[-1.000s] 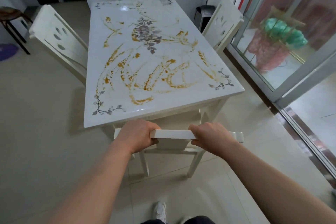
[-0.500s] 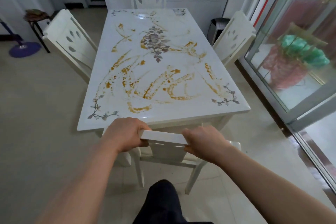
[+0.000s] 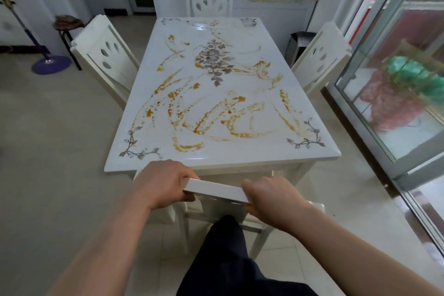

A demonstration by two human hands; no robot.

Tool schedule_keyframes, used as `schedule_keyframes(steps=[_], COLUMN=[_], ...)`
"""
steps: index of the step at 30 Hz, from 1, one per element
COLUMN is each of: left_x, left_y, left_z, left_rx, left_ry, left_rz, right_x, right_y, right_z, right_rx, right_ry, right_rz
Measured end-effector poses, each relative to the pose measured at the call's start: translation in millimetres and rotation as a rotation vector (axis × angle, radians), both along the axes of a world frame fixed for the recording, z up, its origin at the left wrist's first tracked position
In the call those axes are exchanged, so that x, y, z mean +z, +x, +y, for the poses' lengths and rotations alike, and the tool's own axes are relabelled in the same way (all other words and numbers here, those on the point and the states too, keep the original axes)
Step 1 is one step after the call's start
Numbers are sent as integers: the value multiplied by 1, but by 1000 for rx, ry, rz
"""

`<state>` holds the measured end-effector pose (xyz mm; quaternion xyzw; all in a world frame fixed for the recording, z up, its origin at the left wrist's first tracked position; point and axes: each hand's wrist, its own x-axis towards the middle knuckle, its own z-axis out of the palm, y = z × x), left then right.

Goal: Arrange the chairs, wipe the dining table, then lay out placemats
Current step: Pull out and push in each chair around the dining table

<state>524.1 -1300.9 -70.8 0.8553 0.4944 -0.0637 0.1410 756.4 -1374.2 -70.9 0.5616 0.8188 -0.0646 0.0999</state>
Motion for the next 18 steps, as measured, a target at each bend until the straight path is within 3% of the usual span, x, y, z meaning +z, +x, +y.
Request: schedule_keyframes(steps=[18], left_x=[-8], left_y=[27], left_z=[-59], left_rx=[138], left_ry=[33], left_rz=[-61], right_x=[2], right_y=[39], right_z=[-9], right_rx=[117], right_ry=[-11], right_rz=[-53])
